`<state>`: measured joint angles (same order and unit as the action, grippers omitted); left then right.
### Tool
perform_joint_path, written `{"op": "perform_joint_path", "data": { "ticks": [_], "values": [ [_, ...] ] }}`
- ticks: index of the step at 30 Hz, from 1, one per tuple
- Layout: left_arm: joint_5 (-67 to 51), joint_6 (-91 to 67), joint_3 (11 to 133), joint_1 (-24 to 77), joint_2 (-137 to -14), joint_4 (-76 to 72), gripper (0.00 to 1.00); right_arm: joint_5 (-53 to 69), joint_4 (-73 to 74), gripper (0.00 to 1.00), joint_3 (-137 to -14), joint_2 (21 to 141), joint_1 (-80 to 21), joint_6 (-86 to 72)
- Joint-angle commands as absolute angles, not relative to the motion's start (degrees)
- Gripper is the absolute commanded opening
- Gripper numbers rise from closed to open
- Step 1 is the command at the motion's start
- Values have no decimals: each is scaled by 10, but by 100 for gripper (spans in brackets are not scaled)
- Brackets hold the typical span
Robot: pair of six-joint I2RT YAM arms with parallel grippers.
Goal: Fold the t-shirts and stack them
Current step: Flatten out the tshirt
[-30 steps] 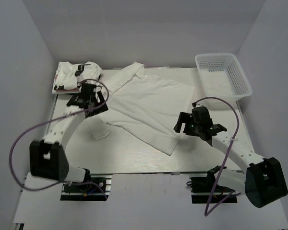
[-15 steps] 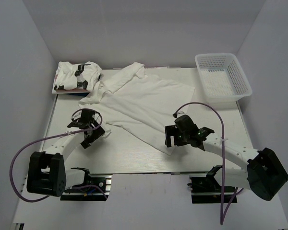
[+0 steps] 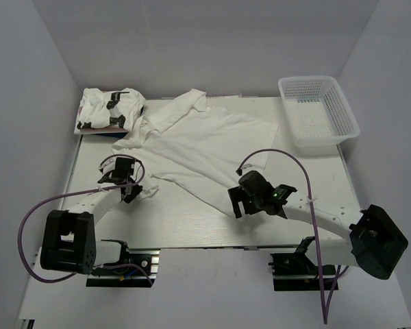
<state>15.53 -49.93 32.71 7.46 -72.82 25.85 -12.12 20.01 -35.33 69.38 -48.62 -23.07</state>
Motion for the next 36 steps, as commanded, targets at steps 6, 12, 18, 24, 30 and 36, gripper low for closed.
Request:
{"op": "perform_joint_path", "data": {
  "ticks": [6,12,18,24,30,36],
  "values": [
    [112,-474,308,69,-772,182,0,-170,175,85,-405,751,-535,-162],
    [112,-468,295,69,-697,188,0,-169,160,82,-404,783,-564,-152],
    [106,-474,289,69,-603,214,0,-161,189,67,-381,780,-568,-202],
    [127,-481,318,69,-554,274,0,-155,194,43,-387,813,-569,-214],
    [133,-481,336,75,-514,294,0,-207,227,16,-394,817,-565,-242],
    [133,-475,380,75,-479,307,0,-349,265,0,-454,767,-563,-289]
  ]
}}
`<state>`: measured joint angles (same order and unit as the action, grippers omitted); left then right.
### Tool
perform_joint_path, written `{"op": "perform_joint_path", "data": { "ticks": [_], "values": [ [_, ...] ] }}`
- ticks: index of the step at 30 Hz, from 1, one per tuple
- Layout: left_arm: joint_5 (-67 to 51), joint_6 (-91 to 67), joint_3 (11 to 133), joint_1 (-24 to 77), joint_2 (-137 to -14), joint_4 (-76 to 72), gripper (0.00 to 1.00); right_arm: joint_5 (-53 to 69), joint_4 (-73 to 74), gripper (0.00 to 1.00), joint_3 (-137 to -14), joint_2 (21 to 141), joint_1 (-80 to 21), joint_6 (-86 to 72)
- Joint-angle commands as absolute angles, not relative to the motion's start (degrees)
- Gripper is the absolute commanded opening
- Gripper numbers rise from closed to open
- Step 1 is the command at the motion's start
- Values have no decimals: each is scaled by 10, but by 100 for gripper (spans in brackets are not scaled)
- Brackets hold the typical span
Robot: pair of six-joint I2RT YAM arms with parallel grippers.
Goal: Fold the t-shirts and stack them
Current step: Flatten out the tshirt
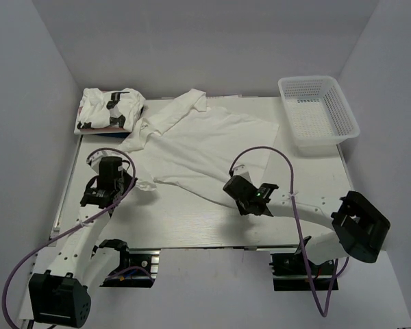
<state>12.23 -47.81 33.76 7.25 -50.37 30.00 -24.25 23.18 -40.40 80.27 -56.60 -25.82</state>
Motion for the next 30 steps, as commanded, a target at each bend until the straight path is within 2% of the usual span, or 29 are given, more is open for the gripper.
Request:
{"op": "perform_joint_path", "data": {
  "ticks": [1,4,11,17,20,25,27,30],
  "values": [
    [133,-475,390,75,-469,315,0,-367,277,0,-465,758,-563,-306],
    [142,-475,442,75,-453,322,0,-467,279,0,-525,697,-563,-296],
    [156,-456,656,75,-431,351,0,-561,262,0,-657,595,-565,-179],
    [150,-389,836,75,-425,362,0,-451,186,0,-736,484,-565,-26],
    [128,-348,950,69,-444,362,0,-409,226,0,-825,483,-565,22],
    [67,-294,1231,69,-522,414,0,-293,293,0,-1024,489,-564,69],
    [25,-275,1324,76,-545,413,0,-244,321,0,-1062,497,-563,85],
    [-1,-280,1357,76,-558,366,0,-148,345,0,-1133,505,-562,98]
  ]
}}
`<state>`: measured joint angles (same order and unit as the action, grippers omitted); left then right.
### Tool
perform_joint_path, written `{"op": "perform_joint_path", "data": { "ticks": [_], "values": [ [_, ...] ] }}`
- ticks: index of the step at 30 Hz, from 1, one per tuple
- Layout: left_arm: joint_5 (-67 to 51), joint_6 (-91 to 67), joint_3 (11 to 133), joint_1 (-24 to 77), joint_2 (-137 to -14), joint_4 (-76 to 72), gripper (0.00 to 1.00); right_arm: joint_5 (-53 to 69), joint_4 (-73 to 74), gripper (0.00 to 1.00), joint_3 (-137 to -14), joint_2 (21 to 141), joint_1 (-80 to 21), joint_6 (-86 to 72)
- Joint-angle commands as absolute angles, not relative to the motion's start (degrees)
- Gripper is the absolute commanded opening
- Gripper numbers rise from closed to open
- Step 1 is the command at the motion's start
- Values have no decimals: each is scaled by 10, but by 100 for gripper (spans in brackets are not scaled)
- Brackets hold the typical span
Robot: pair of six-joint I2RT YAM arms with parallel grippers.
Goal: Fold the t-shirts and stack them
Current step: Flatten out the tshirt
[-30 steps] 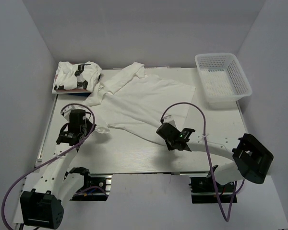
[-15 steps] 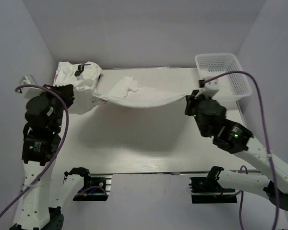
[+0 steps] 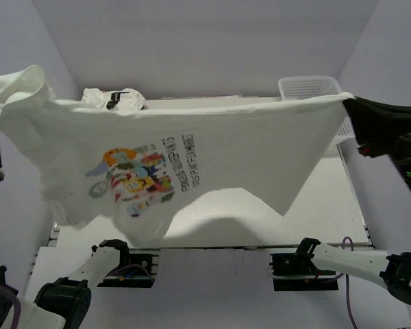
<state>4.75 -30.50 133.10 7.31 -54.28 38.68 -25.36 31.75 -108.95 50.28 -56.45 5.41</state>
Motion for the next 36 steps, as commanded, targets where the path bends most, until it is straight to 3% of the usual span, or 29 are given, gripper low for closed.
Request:
{"op": "perform_joint_path", "data": {
  "ticks": [1,5,9,12,13,17,21,26,27,29,30,31,32,34,35,36],
  "values": [
    [-7,-286,1357,76,-553,350,0,-140,352,0,-1159,512,-560,102],
    [-39,-294,1333,70,-562,306,0,-187,306,0,-1136,514,-562,103],
    [-26,-291,1287,70,-611,301,0,-448,219,0,-1033,532,-565,126],
    [28,-278,1198,76,-635,286,0,-595,77,0,-927,565,-561,185],
    [38,-266,1147,76,-652,269,0,-625,-40,0,-905,569,-558,219],
    [33,-258,1021,76,-705,207,0,-629,-163,0,-779,599,-519,250],
    [69,-247,932,69,-771,155,0,-513,-63,0,-759,708,-397,109],
    [91,-231,917,69,-987,92,0,-318,-13,0,-773,915,-280,17],
    [91,-226,936,69,-1031,91,8,-290,-2,0,-810,948,-259,12],
    [62,-214,1052,69,-1129,137,38,-237,52,1,-900,1073,-235,-12],
    [62,-214,1109,69,-1227,223,57,-223,100,10,-925,1098,-221,-18],
    [55,-214,1241,69,-1273,271,97,-208,123,37,-952,1151,-213,-22],
    [61,-206,1299,69,-1314,313,100,-204,140,44,-1025,1189,-211,-21],
    [69,-200,1385,76,-1364,376,100,-216,171,61,-1048,1211,-211,-24],
    [69,-200,1371,76,-1358,370,100,-219,162,86,-1025,1187,-212,-22],
    [56,-195,1341,76,-1337,352,100,-214,118,90,-1006,1173,-212,-24]
  ]
}}
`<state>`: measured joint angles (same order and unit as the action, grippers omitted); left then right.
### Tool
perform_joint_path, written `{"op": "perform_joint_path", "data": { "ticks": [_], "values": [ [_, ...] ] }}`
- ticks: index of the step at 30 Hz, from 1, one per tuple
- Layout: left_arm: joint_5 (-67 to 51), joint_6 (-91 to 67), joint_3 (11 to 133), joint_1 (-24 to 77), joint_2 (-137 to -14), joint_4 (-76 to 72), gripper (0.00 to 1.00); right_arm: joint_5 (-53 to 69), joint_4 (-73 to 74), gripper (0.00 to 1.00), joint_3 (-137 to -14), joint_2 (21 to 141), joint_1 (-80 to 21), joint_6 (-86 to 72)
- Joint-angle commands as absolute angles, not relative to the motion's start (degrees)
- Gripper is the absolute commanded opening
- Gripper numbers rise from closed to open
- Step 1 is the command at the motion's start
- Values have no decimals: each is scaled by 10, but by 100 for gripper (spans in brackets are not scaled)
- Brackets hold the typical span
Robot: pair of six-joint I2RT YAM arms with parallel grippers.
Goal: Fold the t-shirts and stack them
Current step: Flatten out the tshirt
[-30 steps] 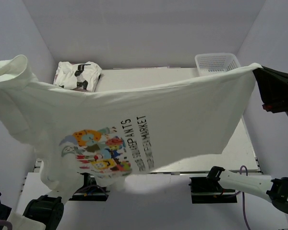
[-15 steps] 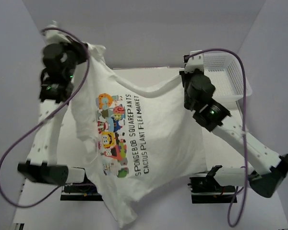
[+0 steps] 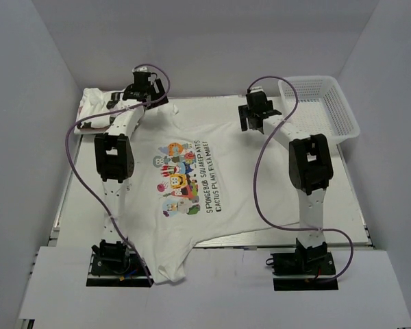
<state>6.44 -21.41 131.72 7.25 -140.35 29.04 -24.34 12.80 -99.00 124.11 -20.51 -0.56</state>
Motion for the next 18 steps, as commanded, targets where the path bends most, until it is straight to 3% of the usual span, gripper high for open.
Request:
{"op": "perform_joint_path", "data": {
  "ticks": [1,4,9,13,18],
  "values": [
    [34,-195,1251,76,-1310,293,100,-205,106,90,-970,1158,-213,-31],
    [7,-195,1079,82,-1184,184,100,-166,71,90,-884,1085,-213,-53],
    [-6,-210,977,82,-1070,227,100,-124,83,90,-777,1005,-214,-111],
    [-14,-222,911,95,-1047,303,100,-87,100,90,-722,983,-213,-144],
    [10,-222,824,108,-1059,286,100,-83,112,90,-682,990,-211,-187]
  ]
}}
